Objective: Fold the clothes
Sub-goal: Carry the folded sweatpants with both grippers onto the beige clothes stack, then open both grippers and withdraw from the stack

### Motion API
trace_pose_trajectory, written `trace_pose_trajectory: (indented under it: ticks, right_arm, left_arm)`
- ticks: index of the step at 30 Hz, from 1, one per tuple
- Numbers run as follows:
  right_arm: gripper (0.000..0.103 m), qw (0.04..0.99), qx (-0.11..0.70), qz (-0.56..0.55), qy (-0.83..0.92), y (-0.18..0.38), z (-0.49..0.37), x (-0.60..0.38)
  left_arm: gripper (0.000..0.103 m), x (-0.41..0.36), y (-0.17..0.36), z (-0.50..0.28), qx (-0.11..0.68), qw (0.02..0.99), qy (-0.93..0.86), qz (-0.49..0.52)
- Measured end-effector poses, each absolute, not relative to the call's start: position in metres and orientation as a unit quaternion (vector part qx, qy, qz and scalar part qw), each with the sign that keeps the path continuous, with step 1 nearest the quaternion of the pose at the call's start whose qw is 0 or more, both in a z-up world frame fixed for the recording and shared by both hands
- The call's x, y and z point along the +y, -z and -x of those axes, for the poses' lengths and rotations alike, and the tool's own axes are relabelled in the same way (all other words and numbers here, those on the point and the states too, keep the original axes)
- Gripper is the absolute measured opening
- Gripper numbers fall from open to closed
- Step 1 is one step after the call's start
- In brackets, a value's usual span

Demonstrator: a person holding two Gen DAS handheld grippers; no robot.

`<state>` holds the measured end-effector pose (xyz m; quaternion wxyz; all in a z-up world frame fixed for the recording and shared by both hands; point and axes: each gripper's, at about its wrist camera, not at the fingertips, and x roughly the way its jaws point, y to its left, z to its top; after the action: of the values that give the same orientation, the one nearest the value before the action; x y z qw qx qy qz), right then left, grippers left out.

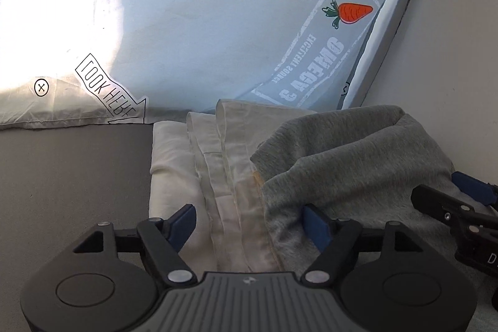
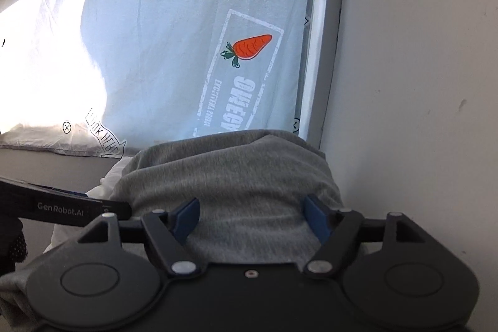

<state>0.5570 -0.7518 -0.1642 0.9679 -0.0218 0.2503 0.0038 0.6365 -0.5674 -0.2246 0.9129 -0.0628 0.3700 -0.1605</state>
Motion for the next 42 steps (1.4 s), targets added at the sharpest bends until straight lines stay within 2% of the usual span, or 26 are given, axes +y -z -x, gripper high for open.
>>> trace_pose_trajectory:
  ticks: [7, 8, 10, 15, 20, 28, 31, 34, 42]
  right_arm:
    - [0.096, 0.966, 0.252, 0.029, 0.048, 0.143, -0.535, -0.736]
    - [0.096, 0.967, 0.246, 0.027, 0.057, 0.138, -0.528, -0.731]
    - [0.097, 0.97, 0.232, 0.019, 0.07, 0.127, -0.511, -0.722]
    - [0.101, 0.976, 0.196, -0.002, 0.092, 0.096, -0.46, -0.692]
    - [0.103, 0.986, 0.146, 0.015, 0.073, 0.061, -0.405, -0.64]
    - [0.103, 0.993, 0.105, -0.015, 0.047, 0.038, -0.315, -0.565]
    - [0.103, 0.996, 0.088, -0.002, 0.024, 0.034, -0.279, -0.536]
    - [0.103, 0.994, 0.111, 0.009, -0.003, 0.03, -0.258, -0.505]
    - [0.103, 0.991, 0.13, -0.027, -0.034, 0.024, -0.212, -0.41]
  left_arm:
    - [0.078, -0.549, 0.178, -0.601, 0.327, 0.933, 0.147, 0.041]
    - [0.079, -0.543, 0.168, -0.591, 0.314, 0.937, 0.144, 0.045]
    - [0.089, -0.528, 0.148, -0.57, 0.282, 0.947, 0.142, 0.054]
    - [0.103, -0.493, 0.096, -0.509, 0.187, 0.97, 0.149, 0.046]
    - [0.103, -0.459, 0.055, -0.443, 0.135, 0.977, 0.159, 0.052]
    - [0.103, -0.377, 0.031, -0.336, 0.107, 0.977, 0.123, 0.135]
    - [0.103, -0.351, 0.023, -0.304, 0.125, 0.98, 0.103, 0.111]
    - [0.103, -0.324, 0.018, -0.278, 0.141, 0.985, 0.072, 0.072]
    - [0.103, -0.207, 0.013, -0.199, 0.15, 0.987, 0.017, 0.049]
